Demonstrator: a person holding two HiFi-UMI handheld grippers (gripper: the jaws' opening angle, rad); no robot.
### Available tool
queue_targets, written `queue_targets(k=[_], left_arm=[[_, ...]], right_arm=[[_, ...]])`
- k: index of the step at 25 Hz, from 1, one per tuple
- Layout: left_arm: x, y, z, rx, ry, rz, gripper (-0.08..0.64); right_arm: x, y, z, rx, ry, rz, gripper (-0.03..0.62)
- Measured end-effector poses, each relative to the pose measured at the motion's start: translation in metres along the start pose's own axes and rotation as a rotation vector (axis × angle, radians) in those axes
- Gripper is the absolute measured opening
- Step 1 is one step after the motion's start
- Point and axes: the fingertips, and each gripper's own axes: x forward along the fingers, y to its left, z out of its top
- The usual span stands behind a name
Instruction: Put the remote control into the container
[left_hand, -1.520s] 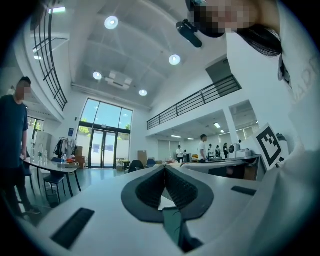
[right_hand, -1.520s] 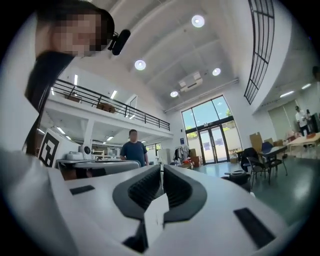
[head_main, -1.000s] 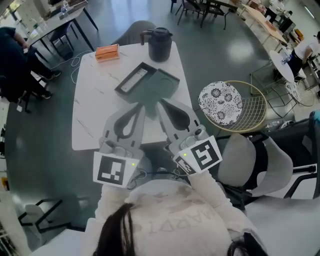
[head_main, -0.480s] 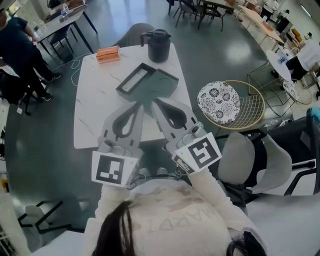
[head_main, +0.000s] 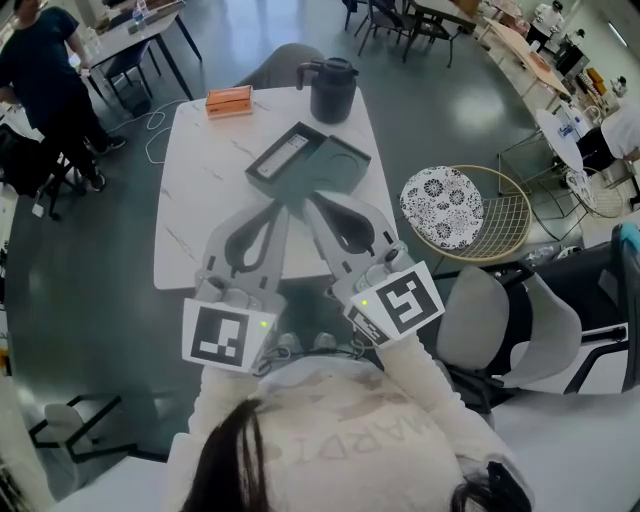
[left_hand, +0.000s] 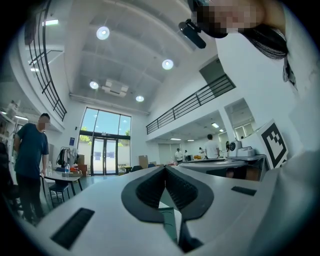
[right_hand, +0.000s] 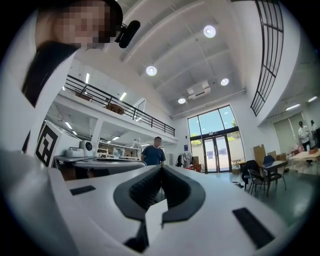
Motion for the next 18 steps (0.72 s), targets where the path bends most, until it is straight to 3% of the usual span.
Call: queue_targets(k=[18], left_arm=[[-0.008, 0.002, 0.001, -0.011, -0.01, -0.013, 0.012]], right_arm=[[-0.002, 0.012, -0.001, -0.004, 0.017, -0.021, 0.017]])
